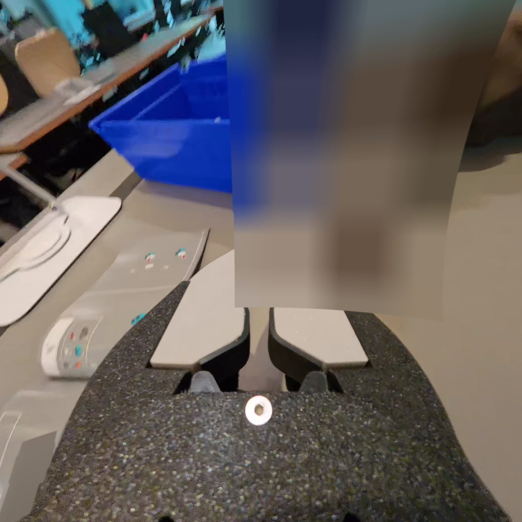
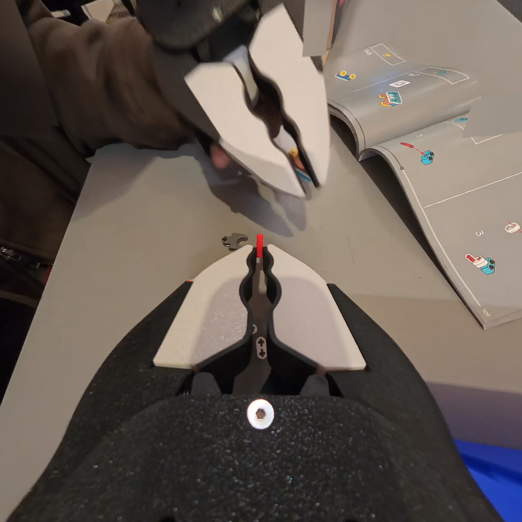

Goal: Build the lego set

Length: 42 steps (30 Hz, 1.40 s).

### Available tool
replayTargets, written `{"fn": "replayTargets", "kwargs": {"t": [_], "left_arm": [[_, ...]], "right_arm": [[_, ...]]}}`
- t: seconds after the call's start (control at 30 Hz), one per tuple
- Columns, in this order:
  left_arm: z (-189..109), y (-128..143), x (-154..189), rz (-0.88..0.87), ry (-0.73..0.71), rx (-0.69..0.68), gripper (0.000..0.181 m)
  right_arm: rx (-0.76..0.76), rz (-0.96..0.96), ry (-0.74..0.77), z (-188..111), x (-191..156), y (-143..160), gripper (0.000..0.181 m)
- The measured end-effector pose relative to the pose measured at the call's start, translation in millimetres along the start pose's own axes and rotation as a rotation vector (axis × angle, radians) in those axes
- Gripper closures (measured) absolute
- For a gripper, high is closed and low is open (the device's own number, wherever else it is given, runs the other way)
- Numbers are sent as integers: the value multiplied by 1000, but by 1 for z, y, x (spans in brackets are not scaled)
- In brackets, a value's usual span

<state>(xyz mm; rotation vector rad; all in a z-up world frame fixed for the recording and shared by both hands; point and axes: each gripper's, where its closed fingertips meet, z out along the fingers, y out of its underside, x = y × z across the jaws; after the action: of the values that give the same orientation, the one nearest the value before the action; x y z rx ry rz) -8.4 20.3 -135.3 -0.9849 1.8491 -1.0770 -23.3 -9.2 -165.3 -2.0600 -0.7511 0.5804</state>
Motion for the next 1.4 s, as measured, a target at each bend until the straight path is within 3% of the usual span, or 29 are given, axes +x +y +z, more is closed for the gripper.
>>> {"fn": "replayTargets", "kwargs": {"t": [0.1,0.37,0.9,1.1,1.27,1.4], "left_arm": [[-6,-9,13,31,92,60,172],[5,11,45,157,228,-14,170],[7,13,45,156,225,-36,177],[2,22,24,85,168,-91,177],[5,33,21,61,157,-155,177],[6,35,19,42,149,-166,177]], "right_arm": [[3,-11,-17,0,-4,0,177],[7,-25,-31,-1,-8,0,177],[15,-33,-23,-1,-6,-1,177],[-148,-40,106,4,16,27,163],[-249,-58,116,12,14,43,165],[-230,-44,52,16,2,38,167]]}}
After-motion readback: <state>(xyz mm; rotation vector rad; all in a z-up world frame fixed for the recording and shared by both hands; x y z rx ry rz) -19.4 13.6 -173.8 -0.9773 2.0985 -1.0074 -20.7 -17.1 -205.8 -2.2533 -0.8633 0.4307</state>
